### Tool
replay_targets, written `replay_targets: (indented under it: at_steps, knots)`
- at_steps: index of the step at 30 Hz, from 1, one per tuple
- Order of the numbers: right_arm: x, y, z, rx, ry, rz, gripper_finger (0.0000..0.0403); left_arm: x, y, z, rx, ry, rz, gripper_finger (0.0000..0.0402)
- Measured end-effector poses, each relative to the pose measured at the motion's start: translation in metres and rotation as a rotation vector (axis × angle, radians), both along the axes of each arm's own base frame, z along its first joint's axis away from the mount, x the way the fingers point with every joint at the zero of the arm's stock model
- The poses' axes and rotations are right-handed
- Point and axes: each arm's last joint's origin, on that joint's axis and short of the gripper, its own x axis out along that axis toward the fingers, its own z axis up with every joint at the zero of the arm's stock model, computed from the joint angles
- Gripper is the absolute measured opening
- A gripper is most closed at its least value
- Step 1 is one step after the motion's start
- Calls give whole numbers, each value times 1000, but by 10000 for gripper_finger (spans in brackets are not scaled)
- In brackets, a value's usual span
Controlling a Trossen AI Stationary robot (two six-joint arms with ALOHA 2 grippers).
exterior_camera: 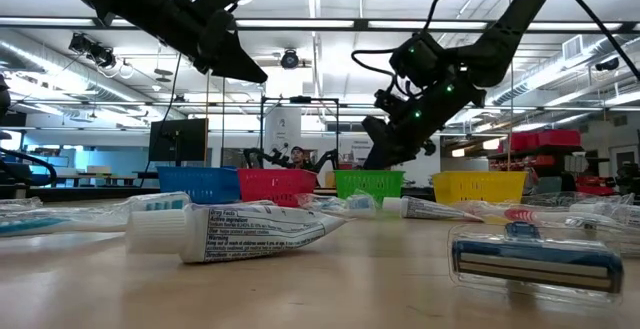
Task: Pick & Place Travel size toiletries
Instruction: Put the blue toothbrush into the yellow bin
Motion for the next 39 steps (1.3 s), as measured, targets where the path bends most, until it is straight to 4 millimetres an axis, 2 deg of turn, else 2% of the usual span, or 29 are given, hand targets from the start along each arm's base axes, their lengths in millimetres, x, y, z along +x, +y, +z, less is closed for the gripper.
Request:
replay_targets:
  at_steps: [11,16,21,26,30,39]
  knots:
    - [7,3,9,-70,-36,79,120,0,0,0,7,3,-1,94]
    - [12,14,27,-56,8,123,120,0,0,0,7,3,0,94]
    - [17,40,44,-75,87,239,121,0,0,0,6,3,-1,94]
    - [14,77,39,-76,247,395,121,0,0,0,-1,0,0,94]
    - [17,103,36,-18,229,491,121,0,0,0,-2,-1,1,94]
    - [19,125,34,173,109,376,121,0,0,0,-4,-2,1,94]
